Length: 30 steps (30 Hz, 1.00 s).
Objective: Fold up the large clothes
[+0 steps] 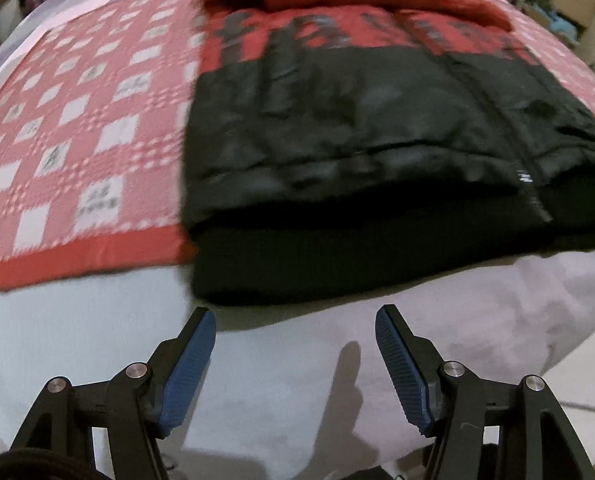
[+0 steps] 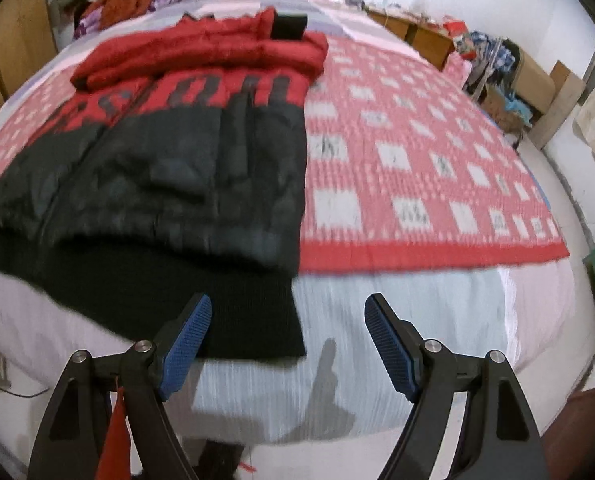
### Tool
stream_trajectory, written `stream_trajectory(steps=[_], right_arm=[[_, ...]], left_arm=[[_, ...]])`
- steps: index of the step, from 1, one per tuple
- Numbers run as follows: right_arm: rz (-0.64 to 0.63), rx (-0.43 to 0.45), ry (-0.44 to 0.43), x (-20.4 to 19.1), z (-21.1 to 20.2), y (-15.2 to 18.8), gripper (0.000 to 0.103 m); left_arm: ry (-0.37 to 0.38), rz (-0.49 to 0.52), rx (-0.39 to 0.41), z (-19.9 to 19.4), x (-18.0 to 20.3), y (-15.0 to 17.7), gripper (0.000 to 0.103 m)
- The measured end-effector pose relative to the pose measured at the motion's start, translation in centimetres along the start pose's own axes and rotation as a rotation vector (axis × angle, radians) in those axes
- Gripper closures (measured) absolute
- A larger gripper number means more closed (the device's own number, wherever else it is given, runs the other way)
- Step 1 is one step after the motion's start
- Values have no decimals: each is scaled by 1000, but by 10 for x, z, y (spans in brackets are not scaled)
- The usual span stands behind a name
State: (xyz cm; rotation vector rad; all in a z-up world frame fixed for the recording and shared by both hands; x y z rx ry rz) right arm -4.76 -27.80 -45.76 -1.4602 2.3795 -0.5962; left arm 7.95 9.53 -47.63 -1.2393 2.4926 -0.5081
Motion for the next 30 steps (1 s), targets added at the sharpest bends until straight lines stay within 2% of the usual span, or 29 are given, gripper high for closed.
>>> stream_trajectory(steps=[5, 7, 10, 14, 16, 18, 20, 23, 26, 30], right_arm=[[12, -40, 2, 0, 3, 19, 21], [5, -44, 0, -2, 5, 20, 21], [6, -38, 0, -2, 5, 16, 21], [12, -31, 3, 1, 5, 12, 21], [17, -33, 9, 5, 6, 11, 21], [26, -37, 9, 7, 6, 13, 21], [31, -40, 8, 8, 6, 14, 21], [26, -38, 4, 7, 5, 15, 21], [32, -40, 3, 10, 5, 15, 21], [49, -35, 1, 14, 4, 14, 21]], left_arm=[[-95, 23, -11, 4, -24, 3, 33], [-159, 55, -15, 7, -35, 0, 33], [-168, 83, -14, 10, -39, -5, 33], [-155, 81, 55, -6, -39, -20, 33], [-179, 84, 77, -10, -41, -26, 33], [-191, 80, 63, -6, -44, -29, 33], [-165, 95, 57, -4, -40, -29, 33], [-147, 189, 44, -6, -21, -22, 33], [-175, 259, 2, 4, -11, -12, 33], [-207, 210, -34, 17, -22, -12, 33]])
Point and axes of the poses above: each gripper's, at about its wrist camera, not at the fingertips, and z roughly the way its jaws point, x to its right, y to its underside, the point moved 10 cm from there along z, roughly the way its jaws point, and after that the axes turned 14 degrees about z, right-handed, at the moved point
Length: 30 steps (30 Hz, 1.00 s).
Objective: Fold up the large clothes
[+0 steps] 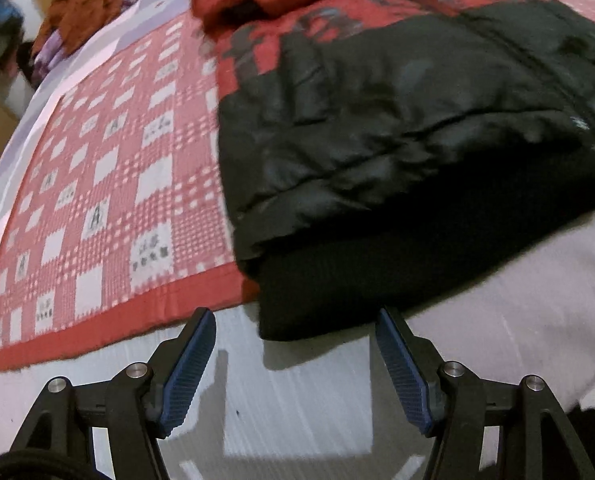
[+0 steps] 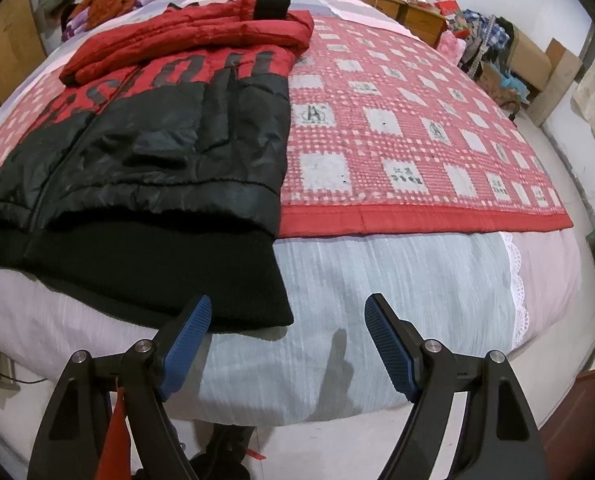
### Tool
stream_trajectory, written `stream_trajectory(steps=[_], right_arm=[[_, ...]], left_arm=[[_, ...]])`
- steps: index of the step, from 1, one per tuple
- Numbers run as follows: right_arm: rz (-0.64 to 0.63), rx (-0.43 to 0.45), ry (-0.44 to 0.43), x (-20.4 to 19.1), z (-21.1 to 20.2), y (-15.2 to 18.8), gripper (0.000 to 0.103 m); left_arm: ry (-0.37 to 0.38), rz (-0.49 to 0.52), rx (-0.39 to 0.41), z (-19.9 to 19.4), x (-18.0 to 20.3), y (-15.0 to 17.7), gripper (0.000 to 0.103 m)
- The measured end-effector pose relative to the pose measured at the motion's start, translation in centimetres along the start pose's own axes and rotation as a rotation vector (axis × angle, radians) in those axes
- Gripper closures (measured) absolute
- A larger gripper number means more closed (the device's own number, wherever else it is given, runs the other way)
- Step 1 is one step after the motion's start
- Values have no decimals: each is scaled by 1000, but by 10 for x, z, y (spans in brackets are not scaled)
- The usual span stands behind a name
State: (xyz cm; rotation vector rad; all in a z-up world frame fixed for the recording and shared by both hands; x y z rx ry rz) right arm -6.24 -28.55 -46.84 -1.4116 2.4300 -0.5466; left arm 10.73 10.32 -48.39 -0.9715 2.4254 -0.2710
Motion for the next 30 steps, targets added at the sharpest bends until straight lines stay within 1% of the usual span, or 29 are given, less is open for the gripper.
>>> stream_trajectory(steps=[2, 4, 7, 10, 12, 14, 17, 18, 20, 22, 23, 24, 26, 27, 28, 30], right_arm=[[-2, 1, 1, 1, -1, 0, 21], [-2, 4, 4, 5, -2, -1, 21], [14, 5, 8, 10, -2, -2, 21], [32, 4, 8, 12, -2, -1, 21], [28, 7, 9, 10, -1, -1, 21], [16, 7, 10, 7, 0, 0, 21], [-22, 13, 24, 0, 5, 0, 21], [-37, 16, 31, -1, 6, 0, 21], [-63, 28, 53, 1, 8, 1, 21], [-80, 46, 96, 9, 10, 0, 21], [-74, 47, 104, 13, 10, 0, 21], [-53, 48, 105, 18, 10, 0, 21], [-32, 56, 95, 22, 5, 1, 21], [-37, 61, 88, 21, 2, 3, 21], [-59, 66, 87, 19, -1, 6, 21], [-104, 58, 82, 12, -3, 14, 21]], left_arm=[[-24, -52, 12, -1, -11, -4, 33], [-16, -94, 55, -11, -17, -11, 33], [-38, -106, 102, -26, -26, -22, 33], [-64, -144, 147, -33, -38, -32, 32], [-74, -140, 115, -22, -39, -32, 30], [-55, -106, 54, -2, -27, -27, 30], [-42, -55, -1, 17, -7, -19, 31], [-47, -62, 3, 17, -7, -19, 32], [-64, -114, 26, 14, -15, -23, 32], [-84, -207, 48, 10, -33, -27, 32], [-69, -248, 61, 9, -39, -29, 32], [-59, -260, 66, 9, -41, -30, 32], [-52, -249, 67, 7, -41, -34, 34], [-50, -237, 73, 6, -40, -36, 38], [-42, -240, 79, 4, -40, -38, 39], [-32, -264, 85, 3, -43, -39, 39]])
Point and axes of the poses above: each gripper's, at about its wrist camera, not at the fingertips, and z roughly the way its jaws point, x to its right, y to its underside, the point moved 10 cm from there along z, roughly the way its jaws point, and after that the axes turned 14 degrees about z, right-handed, at the moved point
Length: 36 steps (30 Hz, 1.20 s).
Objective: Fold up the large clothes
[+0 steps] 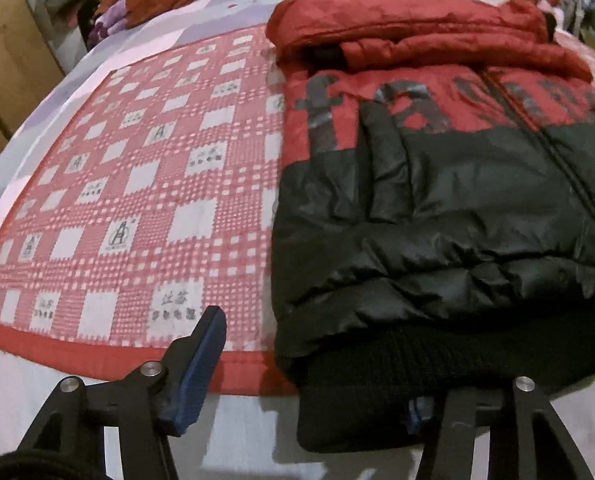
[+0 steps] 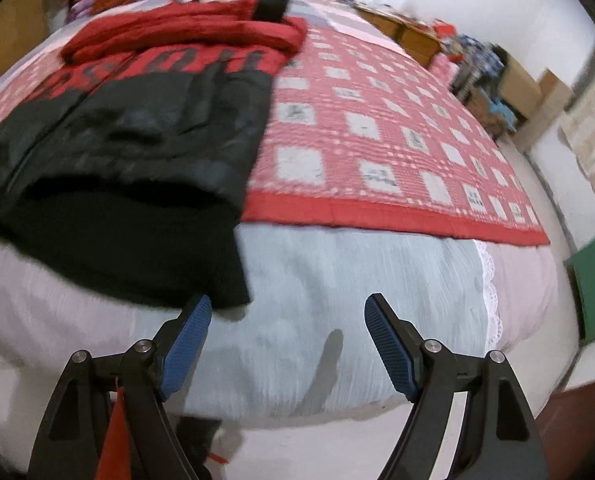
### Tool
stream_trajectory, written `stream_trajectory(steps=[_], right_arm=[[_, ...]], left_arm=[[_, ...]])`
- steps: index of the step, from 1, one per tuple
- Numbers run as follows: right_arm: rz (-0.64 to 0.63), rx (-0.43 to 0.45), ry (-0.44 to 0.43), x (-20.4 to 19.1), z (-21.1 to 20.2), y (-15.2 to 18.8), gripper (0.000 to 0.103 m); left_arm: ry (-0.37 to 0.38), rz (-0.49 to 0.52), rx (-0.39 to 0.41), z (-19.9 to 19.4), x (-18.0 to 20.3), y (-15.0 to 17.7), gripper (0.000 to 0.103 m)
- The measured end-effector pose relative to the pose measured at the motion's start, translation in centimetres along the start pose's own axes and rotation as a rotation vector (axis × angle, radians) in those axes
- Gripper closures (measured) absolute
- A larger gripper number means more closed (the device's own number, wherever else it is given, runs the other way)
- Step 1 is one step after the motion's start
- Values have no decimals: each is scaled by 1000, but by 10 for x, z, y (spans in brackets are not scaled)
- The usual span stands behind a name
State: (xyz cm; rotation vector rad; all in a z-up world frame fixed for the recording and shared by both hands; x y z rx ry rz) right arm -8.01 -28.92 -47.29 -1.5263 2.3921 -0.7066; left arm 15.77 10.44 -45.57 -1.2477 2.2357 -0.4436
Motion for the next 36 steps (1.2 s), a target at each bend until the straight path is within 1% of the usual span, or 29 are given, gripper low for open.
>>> stream_trajectory(steps=[3, 8, 10, 12, 14, 16, 17, 20, 22, 25, 27, 29, 31, 32, 33, 34, 35, 36], right_arm=[[-52, -13, 19, -7, 5, 7, 21], [5, 25, 60, 1, 14, -16, 21], [29, 61, 53, 3, 10, -27, 21], [39, 122, 37, 1, -3, -36, 21], [-10, 146, 9, -9, -12, -33, 21], [-103, 114, 10, -19, -8, -19, 21], [-119, 91, 6, -21, -4, -12, 21], [-100, 51, 30, -15, 7, -3, 21], [-46, 57, 41, -8, 10, -8, 21], [-2, 82, 60, -1, 14, -21, 21], [-20, 80, 54, -6, 18, -23, 21], [-71, 73, 21, -23, 20, -20, 21], [-141, 91, 11, -35, 20, -18, 21], [-150, 105, 25, -36, 18, -19, 22], [-127, 128, 69, -27, 18, -25, 22], [-65, 144, 114, -12, 18, -32, 22], [-2, 145, 118, -3, 17, -34, 22], [82, 131, 89, 5, 19, -36, 22]], left_arm=[[2, -27, 11, -3, -2, -5, 40], [3, -26, 15, -6, -1, -7, 41], [5, -23, 8, -4, 0, -6, 41], [5, -23, 0, -3, 1, -3, 41], [6, -30, -5, -2, 1, -2, 41], [3, -27, -3, -3, 1, -2, 41], [2, -26, -2, -3, 1, -2, 41], [2, -18, -3, -3, 1, -2, 41], [2, -15, -2, -3, 1, -2, 41], [11, -22, -5, -2, 2, -2, 42], [23, -24, -12, 1, 5, -1, 44], [40, -8, -22, 5, 13, 1, 47], [44, 21, -37, 10, 19, 5, 48], [35, 34, -44, 13, 19, 8, 48], [34, 31, -44, 14, 18, 10, 48], [29, 13, -43, 16, 14, 12, 48], [27, -2, -43, 17, 10, 13, 48], [33, -30, -41, 18, 6, 15, 49]])
Point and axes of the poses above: each gripper's, at about its wrist camera, not at the fingertips, and z roughly the way its jaws point, x to its right, y to its underside, the point moved 10 cm from there along z, roughly the way its jaws point, and after that the axes turned 14 degrees about z, right-handed, at the moved point
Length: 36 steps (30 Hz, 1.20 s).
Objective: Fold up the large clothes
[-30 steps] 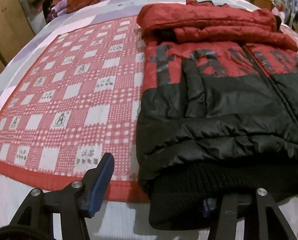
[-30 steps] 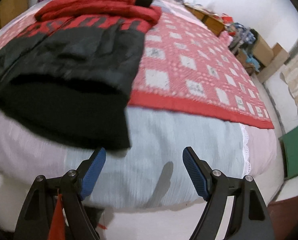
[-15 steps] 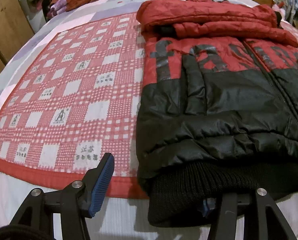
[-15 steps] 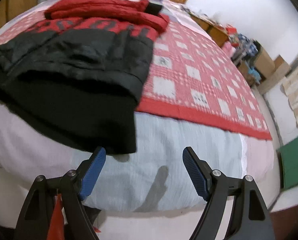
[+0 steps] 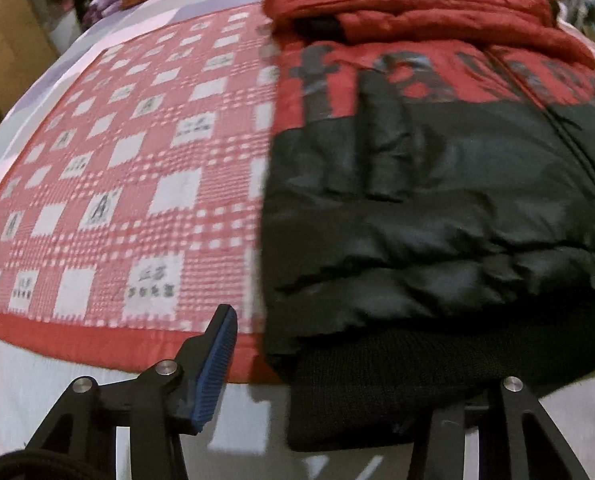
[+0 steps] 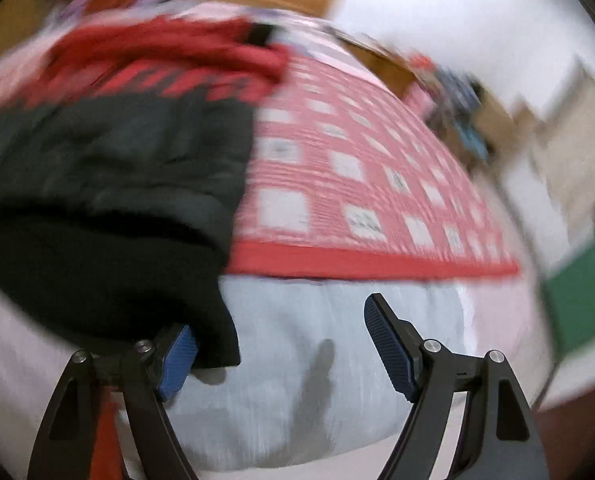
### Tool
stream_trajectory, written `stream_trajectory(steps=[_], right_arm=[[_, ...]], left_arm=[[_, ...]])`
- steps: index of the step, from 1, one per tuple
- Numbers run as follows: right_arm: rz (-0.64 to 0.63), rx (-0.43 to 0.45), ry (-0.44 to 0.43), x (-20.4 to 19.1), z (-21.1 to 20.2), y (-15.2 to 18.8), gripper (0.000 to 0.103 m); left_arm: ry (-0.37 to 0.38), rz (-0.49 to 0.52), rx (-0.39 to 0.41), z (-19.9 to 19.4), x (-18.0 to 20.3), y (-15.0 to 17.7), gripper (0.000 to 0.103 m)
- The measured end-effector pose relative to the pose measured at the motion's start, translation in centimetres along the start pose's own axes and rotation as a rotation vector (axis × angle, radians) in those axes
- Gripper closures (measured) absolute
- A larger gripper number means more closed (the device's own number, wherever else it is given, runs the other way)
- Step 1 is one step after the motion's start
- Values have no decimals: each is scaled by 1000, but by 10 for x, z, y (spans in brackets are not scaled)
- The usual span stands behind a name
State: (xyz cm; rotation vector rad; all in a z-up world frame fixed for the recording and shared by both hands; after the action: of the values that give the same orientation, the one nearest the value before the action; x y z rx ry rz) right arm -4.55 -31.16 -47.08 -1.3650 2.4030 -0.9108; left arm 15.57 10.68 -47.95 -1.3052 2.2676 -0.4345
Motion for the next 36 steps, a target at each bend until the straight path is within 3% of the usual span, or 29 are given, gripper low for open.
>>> stream_trajectory(steps=[2, 3, 4, 6, 7, 9, 11, 16, 21, 24, 30, 33, 36], right_arm=[[-3, -28, -2, -6, 5, 3, 27], [-22, -32, -37, -18, 5, 5, 40], [-41, -53, -90, -32, 6, 9, 44], [-60, -83, -135, -47, 10, 12, 61], [-42, -99, -152, -49, 13, 10, 66], [29, -116, -182, -43, 15, 5, 84], [106, -117, -206, -33, 11, -2, 90], [119, -80, -252, -30, -20, -18, 93], [132, -38, -270, -16, -58, -34, 93], [95, -43, -279, -7, -84, -34, 94], [58, -151, -284, 14, -139, -4, 94], [55, -142, -297, 17, -160, -17, 94], [44, -65, -328, 9, -176, -57, 94]], left_arm=[[44, -15, 2, 2, 4, -1, 63], [50, -3, 2, 3, 8, -2, 70], [33, 22, 3, 3, 12, -4, 70], [47, 13, 2, 6, 10, -5, 71], [56, -5, -2, 8, 6, -5, 76], [59, -19, 3, 5, -2, -5, 80], [76, -37, 17, -4, -6, -7, 82], [108, -11, 91, -41, -6, -21, 85], [136, 44, 96, -70, 0, -13, 85], [163, 46, 70, -92, 4, 4, 85], [220, 61, -21, -132, 14, 41, 85], [212, 50, -5, -141, 5, 24, 85], [194, -3, 58, -144, -21, -21, 85]])
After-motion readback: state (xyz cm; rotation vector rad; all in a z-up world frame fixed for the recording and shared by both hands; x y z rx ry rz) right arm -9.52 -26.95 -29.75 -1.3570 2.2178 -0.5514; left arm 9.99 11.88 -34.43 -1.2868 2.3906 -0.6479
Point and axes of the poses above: each gripper's, at about its wrist camera, not at the fingertips, and z roughly the way its jaws point, x to its right, y to its underside, the point moved 10 cm from there along z, roughly the way its jaws point, and after that the axes turned 14 degrees about z, right-handed, at the moved point
